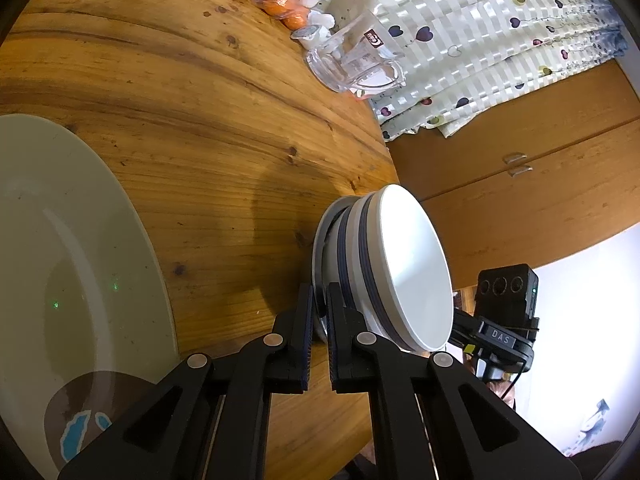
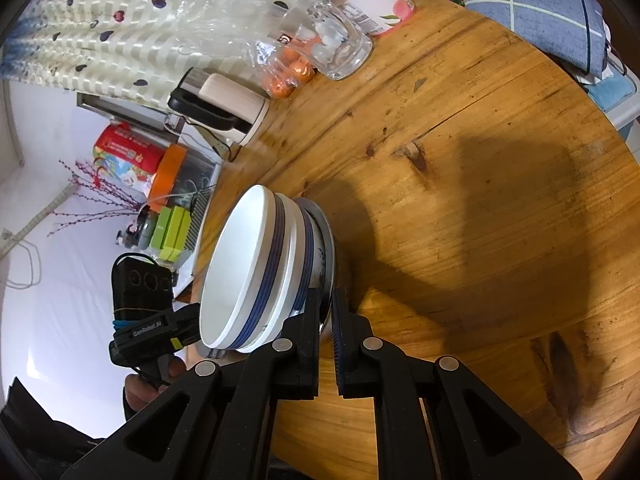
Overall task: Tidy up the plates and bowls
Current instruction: 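Tilt the bowl stack with both tools and carry it over the beige plates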
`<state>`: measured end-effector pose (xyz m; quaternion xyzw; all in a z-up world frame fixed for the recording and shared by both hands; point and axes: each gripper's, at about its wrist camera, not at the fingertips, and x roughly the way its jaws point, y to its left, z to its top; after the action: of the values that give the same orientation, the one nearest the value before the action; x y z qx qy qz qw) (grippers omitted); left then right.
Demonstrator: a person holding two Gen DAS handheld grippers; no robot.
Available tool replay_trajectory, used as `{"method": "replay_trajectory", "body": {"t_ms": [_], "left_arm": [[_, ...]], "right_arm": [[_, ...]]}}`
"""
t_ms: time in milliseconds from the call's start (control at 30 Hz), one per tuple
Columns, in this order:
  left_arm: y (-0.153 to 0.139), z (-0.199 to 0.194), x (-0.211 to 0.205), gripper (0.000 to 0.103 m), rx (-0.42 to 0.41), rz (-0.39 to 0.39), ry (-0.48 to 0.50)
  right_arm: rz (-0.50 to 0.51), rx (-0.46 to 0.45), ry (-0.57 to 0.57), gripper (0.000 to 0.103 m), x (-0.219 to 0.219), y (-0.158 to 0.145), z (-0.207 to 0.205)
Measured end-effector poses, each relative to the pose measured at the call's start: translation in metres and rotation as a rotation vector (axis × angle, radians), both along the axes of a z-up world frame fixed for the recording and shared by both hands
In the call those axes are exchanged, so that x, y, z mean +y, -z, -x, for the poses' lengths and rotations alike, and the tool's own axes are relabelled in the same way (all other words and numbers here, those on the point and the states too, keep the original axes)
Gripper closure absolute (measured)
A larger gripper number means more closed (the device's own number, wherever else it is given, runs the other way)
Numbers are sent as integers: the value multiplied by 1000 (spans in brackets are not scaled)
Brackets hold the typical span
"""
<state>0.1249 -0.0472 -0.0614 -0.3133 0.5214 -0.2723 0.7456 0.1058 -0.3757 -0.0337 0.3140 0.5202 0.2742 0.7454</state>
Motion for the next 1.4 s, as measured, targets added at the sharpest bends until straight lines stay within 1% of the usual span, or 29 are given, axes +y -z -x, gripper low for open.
{"method": "replay_trajectory", "body": {"t_ms": [467,767,1067,1400], "left_arm": [[-5,3,2,99,-17,-11,0],[-16,7,9,99,-40,-16,-15],[-30,17,29,99,-72,-21,-59],[-50,39,68,99,-118,-21,-133]], "right_arm": [[3,8,3,96,2,3,0],[11,-14,-12,96,11,-9,-1],[14,-37,-47,96,34,-24,-5],[13,-78,-113,96,71,-46,-6]]}}
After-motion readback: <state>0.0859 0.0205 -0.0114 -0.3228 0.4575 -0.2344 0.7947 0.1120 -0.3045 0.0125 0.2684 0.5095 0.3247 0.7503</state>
